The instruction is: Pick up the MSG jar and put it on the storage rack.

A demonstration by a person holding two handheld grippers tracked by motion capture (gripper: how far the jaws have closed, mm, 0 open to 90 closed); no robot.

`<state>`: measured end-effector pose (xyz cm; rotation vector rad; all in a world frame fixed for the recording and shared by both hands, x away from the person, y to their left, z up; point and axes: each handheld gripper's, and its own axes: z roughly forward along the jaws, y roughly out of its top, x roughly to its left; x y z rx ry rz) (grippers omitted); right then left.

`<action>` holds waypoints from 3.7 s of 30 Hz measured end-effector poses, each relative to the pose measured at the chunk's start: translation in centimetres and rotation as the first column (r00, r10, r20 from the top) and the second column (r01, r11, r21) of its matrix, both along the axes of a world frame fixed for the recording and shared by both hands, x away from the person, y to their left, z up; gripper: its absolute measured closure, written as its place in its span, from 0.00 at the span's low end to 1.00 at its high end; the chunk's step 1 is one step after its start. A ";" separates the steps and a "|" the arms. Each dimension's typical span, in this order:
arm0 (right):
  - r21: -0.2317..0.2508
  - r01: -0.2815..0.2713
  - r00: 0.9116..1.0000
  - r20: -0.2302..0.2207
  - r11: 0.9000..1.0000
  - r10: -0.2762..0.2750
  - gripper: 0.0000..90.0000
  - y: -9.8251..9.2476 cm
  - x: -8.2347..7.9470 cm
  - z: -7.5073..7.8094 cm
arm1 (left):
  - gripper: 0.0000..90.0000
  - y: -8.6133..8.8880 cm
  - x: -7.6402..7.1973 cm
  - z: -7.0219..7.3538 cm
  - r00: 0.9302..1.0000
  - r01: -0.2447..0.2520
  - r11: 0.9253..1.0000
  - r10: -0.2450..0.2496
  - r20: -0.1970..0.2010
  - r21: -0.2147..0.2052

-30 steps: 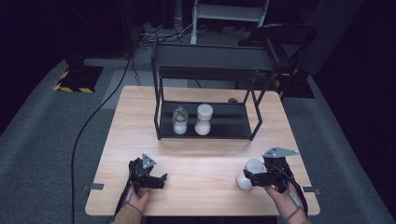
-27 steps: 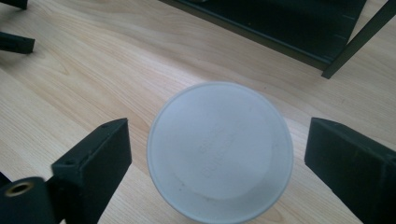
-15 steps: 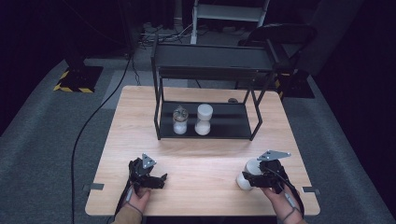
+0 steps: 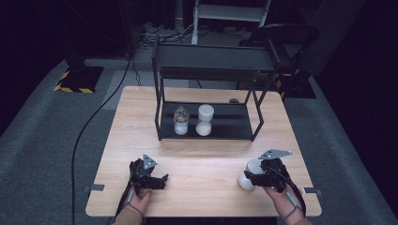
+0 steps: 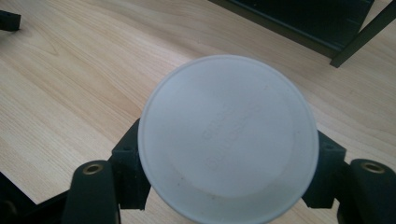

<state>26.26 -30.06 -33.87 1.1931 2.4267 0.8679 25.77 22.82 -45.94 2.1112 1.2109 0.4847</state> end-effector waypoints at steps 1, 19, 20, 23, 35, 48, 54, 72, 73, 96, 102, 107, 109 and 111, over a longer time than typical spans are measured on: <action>0.000 -0.001 1.000 0.001 1.000 0.001 0.37 0.0 0.1 0.2 | 0.00 0.0 0.0 0.0 1.000 0.000 1.000 0.000 0.000 0.000; -0.003 -0.037 0.998 0.048 0.999 0.037 0.37 0.7 1.6 3.2 | 0.00 -0.1 -0.1 0.0 1.000 -0.004 1.000 0.004 0.000 -0.002; -0.005 -0.039 0.998 0.050 0.999 0.040 0.37 0.7 1.7 3.3 | 0.00 -0.1 0.0 0.0 1.000 -0.003 1.000 0.003 0.000 -0.001; -0.005 -0.043 0.998 0.056 0.999 0.043 0.37 0.8 1.9 3.8 | 0.00 -0.1 -0.1 0.0 1.000 -0.004 1.000 0.004 0.000 -0.002; 0.004 -0.046 0.996 0.079 0.999 0.045 0.37 1.1 3.1 5.5 | 0.00 -0.1 0.0 0.0 1.000 -0.003 1.000 0.003 0.000 -0.001; 0.009 -0.050 0.993 0.111 0.999 0.049 0.37 1.8 4.8 7.2 | 0.00 -0.1 -0.1 0.0 1.000 -0.005 1.000 0.005 0.001 -0.002; 0.008 -0.048 0.992 0.120 0.999 0.047 0.37 2.4 6.0 7.5 | 0.00 -0.1 -0.1 0.0 1.000 -0.006 1.000 0.006 0.001 -0.001; 0.004 -0.036 0.990 0.135 0.999 0.035 0.37 4.4 9.6 8.6 | 0.00 -0.2 -0.1 0.0 1.000 -0.009 1.000 0.009 0.001 -0.001; 0.004 -0.034 0.991 0.133 0.999 0.033 0.37 4.5 9.7 8.6 | 0.00 -0.2 -0.1 0.0 1.000 -0.009 1.000 0.009 0.001 -0.001; 0.002 0.022 0.992 0.126 1.000 -0.022 0.37 6.7 14.6 6.1 | 0.00 -0.2 -0.1 0.0 1.000 -0.009 1.000 0.009 0.001 -0.001; 0.003 0.045 0.993 0.112 0.999 -0.045 0.37 7.0 15.6 5.0 | 0.00 -0.2 -0.1 0.0 1.000 -0.009 1.000 0.009 0.001 -0.001; 0.003 0.051 0.993 0.104 0.999 -0.051 0.37 7.2 16.3 4.1 | 0.00 -0.2 -0.1 0.0 1.000 -0.009 1.000 0.009 0.001 -0.001; 0.002 0.054 0.994 0.096 0.999 -0.054 0.37 7.5 16.6 3.8 | 0.00 -0.2 -0.1 0.0 1.000 -0.009 1.000 0.009 0.001 -0.001; -0.003 0.060 0.994 0.092 0.998 -0.059 0.37 7.7 16.9 3.5 | 0.00 -0.2 -0.1 0.0 1.000 -0.009 1.000 0.009 0.001 -0.001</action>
